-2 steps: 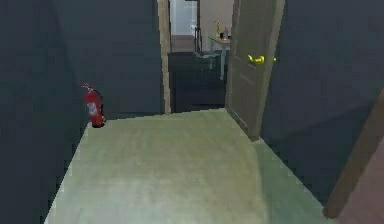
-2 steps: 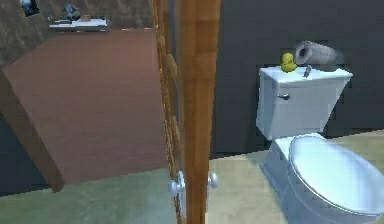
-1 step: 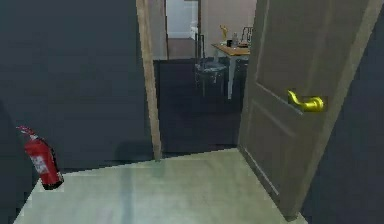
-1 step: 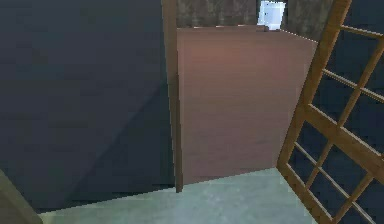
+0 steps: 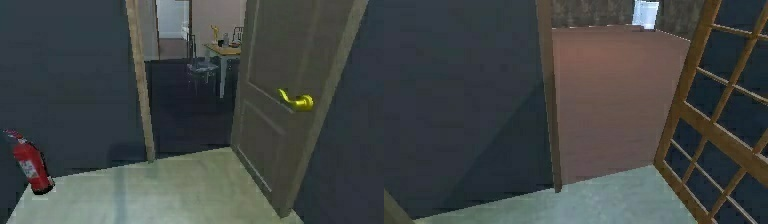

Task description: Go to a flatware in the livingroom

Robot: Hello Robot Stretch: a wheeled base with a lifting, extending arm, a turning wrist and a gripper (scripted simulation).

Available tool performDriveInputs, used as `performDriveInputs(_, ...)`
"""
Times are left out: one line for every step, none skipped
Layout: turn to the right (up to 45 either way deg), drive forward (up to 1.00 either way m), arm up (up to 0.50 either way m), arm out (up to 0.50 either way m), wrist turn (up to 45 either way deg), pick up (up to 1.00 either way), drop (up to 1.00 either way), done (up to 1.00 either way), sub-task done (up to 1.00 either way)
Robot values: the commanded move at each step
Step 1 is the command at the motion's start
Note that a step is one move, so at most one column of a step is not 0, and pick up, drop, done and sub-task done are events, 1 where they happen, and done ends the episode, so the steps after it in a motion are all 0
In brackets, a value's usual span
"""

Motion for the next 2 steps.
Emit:
performDriveInputs(0.0, 1.0, 0.0, 0.0, 0.0, 0.0, 0.0, 0.0, 0.0)
performDriveInputs(-9.0, 0.0, 0.0, 0.0, 0.0, 0.0, 0.0, 0.0, 0.0)
